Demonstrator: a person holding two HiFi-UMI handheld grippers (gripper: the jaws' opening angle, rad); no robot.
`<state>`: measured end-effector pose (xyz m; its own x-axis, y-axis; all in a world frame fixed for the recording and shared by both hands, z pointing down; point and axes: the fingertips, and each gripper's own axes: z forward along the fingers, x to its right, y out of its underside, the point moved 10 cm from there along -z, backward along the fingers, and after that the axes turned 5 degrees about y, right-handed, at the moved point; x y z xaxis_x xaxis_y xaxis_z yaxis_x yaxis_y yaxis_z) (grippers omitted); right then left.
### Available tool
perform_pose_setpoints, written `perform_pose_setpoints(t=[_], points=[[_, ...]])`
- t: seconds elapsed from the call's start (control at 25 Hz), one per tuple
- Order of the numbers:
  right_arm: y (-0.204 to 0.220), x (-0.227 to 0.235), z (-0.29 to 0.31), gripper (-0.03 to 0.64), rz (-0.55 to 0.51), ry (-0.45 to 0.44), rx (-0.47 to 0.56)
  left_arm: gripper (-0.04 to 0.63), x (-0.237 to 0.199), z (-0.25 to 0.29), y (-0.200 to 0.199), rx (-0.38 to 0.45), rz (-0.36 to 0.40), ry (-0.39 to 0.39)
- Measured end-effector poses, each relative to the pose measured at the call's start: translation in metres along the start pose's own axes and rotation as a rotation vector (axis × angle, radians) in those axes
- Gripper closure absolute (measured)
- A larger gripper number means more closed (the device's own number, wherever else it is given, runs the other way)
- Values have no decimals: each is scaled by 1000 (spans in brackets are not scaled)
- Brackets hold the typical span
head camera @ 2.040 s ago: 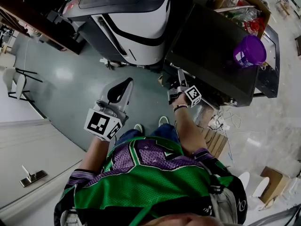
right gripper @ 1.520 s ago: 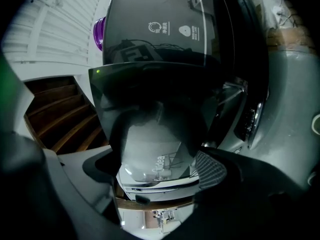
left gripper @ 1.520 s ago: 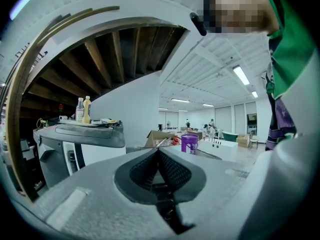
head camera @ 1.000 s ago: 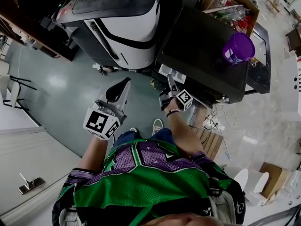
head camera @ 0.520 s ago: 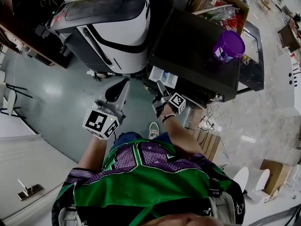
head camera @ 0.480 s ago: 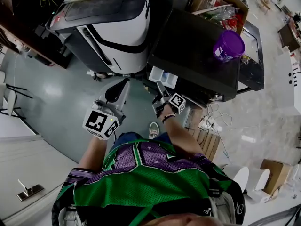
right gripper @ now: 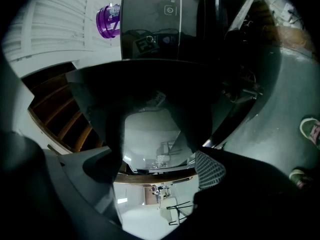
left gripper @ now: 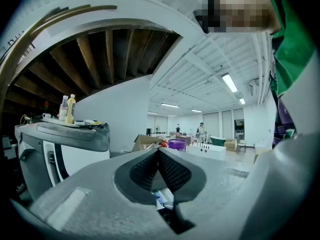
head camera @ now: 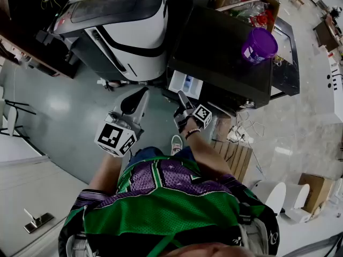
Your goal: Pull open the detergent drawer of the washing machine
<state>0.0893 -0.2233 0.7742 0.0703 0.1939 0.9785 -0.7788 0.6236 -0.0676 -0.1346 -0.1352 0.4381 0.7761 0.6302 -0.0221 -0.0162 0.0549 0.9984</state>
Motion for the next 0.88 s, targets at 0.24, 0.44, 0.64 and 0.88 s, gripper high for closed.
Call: perform_pose_setpoints(t=[0.24,0.44,0.64,0.88], points=[[10,6,-7,164,6,3,9,577,-3,-2,1,-1,-4,33],[18,8,-14,164,9,11,7,577,-5,-5,2,-3,-7,57],[24,6,-19,167,15,11,14,577,-7,-7,1,0,-11,75],[31,11,-24,170,23,7,27,577,-10,-10,1,-4,-9,98]])
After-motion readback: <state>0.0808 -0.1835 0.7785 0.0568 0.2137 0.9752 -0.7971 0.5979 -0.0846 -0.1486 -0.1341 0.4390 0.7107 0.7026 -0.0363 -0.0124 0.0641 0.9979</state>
